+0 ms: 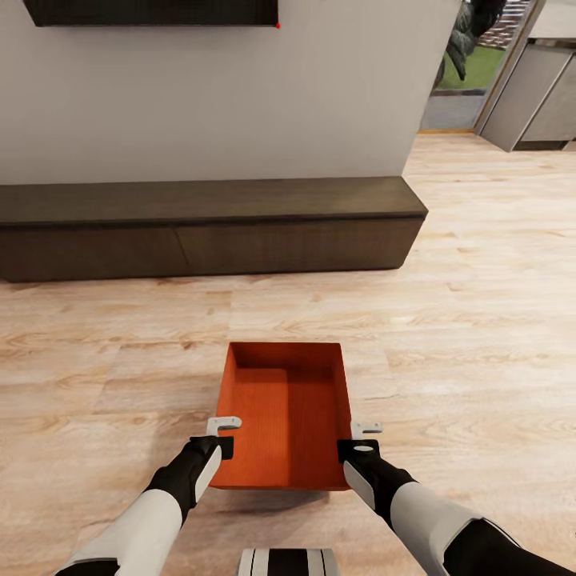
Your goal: Move the two storage containers from the living room to the garage. In the garage, place one container on the floor and stack the other container on top of it (either order is fine).
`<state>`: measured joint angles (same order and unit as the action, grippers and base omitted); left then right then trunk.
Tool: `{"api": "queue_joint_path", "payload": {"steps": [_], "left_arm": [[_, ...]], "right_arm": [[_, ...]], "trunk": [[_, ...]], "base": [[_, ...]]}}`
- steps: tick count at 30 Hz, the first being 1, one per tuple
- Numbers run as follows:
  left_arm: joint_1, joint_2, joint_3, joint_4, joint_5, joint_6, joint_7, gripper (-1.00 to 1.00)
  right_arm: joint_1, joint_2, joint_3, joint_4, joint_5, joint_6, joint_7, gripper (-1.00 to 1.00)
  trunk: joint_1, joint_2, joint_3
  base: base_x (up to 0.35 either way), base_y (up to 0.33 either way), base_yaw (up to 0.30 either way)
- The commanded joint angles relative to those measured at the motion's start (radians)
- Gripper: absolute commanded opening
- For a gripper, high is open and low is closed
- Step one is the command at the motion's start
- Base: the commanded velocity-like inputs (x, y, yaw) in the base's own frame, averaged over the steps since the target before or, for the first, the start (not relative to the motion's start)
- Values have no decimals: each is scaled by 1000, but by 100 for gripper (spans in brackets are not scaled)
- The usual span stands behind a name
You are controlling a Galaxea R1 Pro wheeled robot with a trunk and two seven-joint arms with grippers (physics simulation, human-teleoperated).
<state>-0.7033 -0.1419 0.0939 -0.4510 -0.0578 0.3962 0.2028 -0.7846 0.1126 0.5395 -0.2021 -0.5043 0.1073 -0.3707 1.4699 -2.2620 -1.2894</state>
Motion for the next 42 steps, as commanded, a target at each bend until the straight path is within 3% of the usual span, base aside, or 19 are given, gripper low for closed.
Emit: {"api": "queue_joint_path", "payload": {"steps": [1,42], "left_arm": [[1,0,7,0,-31,10,6,-100],[1,1,9,3,-28,12,6,-100]], "right_arm": [[-1,-1,-6,-40,1,6,0,-100],[-1,-2,-6,-41,1,8,-1,-100]], "trunk": [[-4,7,2],[-161,294,131]], "base": [[0,0,0],[0,0,0]]}}
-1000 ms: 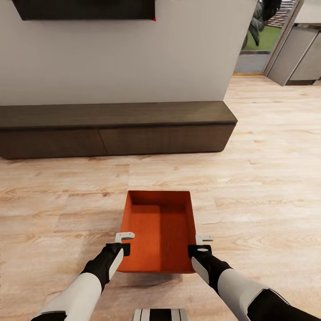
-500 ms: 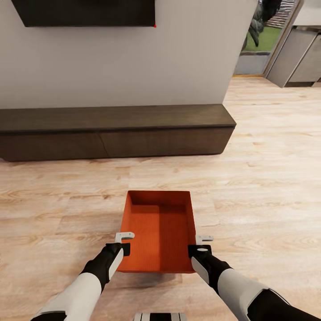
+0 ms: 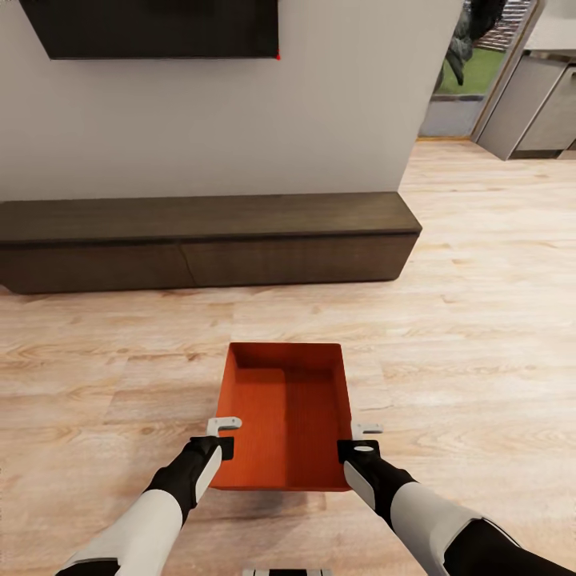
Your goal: Move the two storage containers from the living room to the garage. In the garage, place one container on the floor and stack the other container on top of it (either order is fine).
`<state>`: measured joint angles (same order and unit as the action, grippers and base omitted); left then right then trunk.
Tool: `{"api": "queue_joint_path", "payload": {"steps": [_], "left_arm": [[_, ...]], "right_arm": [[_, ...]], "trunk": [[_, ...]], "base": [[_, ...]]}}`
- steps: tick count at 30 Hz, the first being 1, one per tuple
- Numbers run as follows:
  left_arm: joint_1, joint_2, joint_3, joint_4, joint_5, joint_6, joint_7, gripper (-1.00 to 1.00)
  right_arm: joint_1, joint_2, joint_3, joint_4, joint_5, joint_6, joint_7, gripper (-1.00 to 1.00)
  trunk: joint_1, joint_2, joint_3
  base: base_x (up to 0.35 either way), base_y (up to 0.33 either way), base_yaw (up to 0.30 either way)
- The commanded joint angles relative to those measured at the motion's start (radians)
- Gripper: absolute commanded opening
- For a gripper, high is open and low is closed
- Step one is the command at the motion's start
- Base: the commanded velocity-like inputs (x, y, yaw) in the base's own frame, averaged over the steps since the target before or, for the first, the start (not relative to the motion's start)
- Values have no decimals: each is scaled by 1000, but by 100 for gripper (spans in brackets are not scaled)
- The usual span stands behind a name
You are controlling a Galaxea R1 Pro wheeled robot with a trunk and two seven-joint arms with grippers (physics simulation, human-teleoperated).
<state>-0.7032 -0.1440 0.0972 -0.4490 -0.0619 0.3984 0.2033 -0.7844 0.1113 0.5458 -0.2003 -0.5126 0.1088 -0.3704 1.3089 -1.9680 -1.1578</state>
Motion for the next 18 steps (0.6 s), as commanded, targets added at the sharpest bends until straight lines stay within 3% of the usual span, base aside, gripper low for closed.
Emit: {"api": "queue_joint_path", "payload": {"steps": [1,18], "left_arm": [[1,3,6,1,-23,10,5,-100],[1,3,6,0,-21,10,5,-100]], "right_arm": [[-1,-1,-12,-42,9,6,-1,-100],[-1,-1,-12,-42,10,10,-1,-100]], "trunk": [[-4,7,3],[-69,126,56]], "base": [[0,0,0],[0,0,0]]}}
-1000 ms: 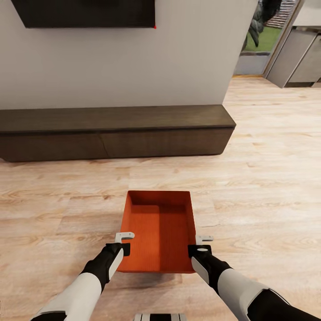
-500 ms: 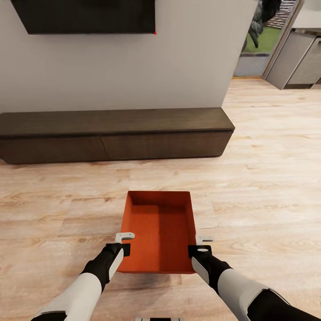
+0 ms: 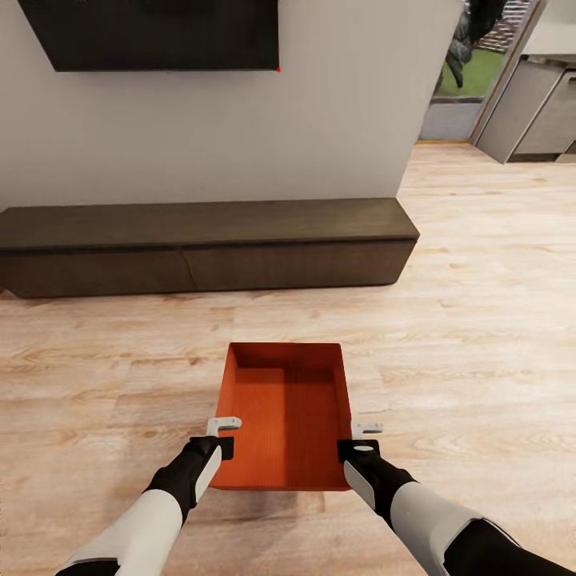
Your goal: Move the two storage containers from the living room to the garage. In the garage, place one container on the floor and stack the other container on top of it (either order is fine).
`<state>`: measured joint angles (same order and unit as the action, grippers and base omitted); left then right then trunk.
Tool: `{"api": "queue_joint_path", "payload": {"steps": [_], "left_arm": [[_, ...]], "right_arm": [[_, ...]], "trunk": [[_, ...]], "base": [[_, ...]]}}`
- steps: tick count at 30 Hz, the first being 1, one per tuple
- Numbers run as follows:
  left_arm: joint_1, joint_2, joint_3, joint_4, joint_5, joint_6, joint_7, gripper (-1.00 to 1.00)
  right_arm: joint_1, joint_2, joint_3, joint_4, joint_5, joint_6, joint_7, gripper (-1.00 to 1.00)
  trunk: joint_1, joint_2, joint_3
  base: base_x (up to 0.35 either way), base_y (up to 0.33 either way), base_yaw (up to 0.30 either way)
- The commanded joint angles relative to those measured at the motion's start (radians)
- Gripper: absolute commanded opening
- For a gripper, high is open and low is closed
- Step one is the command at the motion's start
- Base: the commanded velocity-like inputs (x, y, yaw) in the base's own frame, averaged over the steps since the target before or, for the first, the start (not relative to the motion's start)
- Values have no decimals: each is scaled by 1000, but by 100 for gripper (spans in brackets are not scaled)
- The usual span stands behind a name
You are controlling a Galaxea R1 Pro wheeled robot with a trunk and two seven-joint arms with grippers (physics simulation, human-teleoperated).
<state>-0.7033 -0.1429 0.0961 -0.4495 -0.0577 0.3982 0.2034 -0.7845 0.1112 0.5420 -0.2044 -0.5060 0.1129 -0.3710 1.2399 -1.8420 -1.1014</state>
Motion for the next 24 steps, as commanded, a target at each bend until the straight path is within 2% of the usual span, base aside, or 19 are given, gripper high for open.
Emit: {"api": "queue_joint_path", "payload": {"steps": [1,24], "left_arm": [[1,2,7,0,-25,10,5,-100],[1,2,7,-1,-25,10,5,-100]], "right_arm": [[-1,-1,-8,-38,4,7,-1,-100],[-1,-1,-7,-38,4,1,0,-100]], "trunk": [[-4,7,3],[-92,168,75]], "base": [[0,0,0],[0,0,0]]}}
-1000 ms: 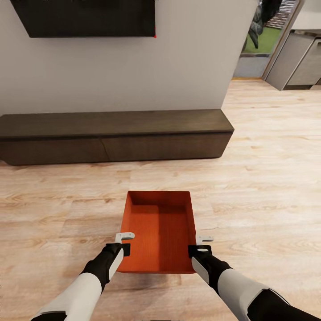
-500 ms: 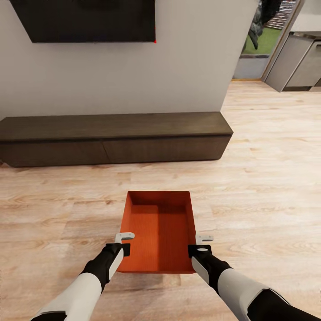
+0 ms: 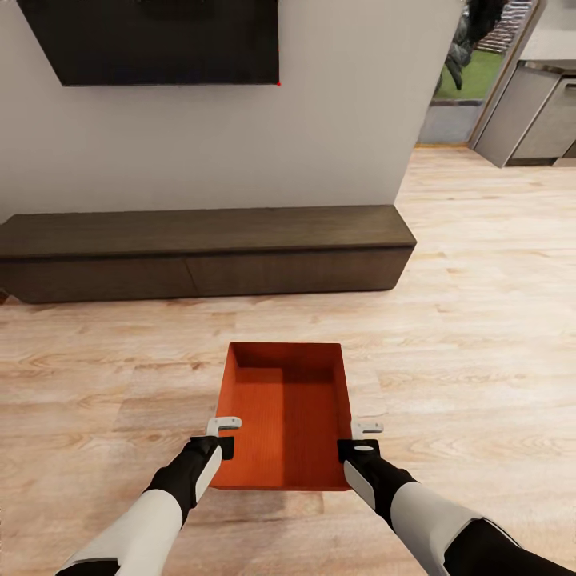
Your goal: Move the two storage containers from the living room to the garage. In the garage, place one container on the floor and stack the other container on top of it (either order is fine).
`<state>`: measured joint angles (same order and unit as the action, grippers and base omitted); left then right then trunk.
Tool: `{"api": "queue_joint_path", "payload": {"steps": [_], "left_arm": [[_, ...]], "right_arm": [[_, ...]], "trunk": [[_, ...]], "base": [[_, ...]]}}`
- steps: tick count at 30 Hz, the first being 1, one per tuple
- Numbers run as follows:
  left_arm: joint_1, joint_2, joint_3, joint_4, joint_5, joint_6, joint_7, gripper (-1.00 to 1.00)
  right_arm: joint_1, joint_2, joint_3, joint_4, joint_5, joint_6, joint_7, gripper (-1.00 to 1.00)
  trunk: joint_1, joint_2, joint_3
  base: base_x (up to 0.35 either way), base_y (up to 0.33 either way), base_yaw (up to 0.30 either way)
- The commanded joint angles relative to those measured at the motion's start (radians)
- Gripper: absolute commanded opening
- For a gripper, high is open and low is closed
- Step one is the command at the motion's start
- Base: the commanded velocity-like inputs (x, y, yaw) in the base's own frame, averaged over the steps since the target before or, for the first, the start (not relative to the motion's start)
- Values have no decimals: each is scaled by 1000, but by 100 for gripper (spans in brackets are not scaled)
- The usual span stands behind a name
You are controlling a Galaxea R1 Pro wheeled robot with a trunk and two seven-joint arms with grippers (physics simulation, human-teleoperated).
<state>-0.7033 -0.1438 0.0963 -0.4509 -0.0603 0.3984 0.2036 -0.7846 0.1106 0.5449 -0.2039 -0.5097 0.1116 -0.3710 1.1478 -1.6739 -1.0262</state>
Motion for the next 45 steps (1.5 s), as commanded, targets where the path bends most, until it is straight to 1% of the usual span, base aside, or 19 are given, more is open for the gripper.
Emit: {"api": "queue_joint_path", "payload": {"steps": [1,45], "left_arm": [[1,3,7,0,-23,10,5,-100],[1,3,7,0,-22,10,5,-100]], "right_arm": [[-1,-1,-10,-38,8,2,0,-100],[-1,0,-10,-40,10,-3,1,-100]], "trunk": [[-4,7,3],[-173,315,140]], "base": [[0,0,0],[0,0,0]]}}
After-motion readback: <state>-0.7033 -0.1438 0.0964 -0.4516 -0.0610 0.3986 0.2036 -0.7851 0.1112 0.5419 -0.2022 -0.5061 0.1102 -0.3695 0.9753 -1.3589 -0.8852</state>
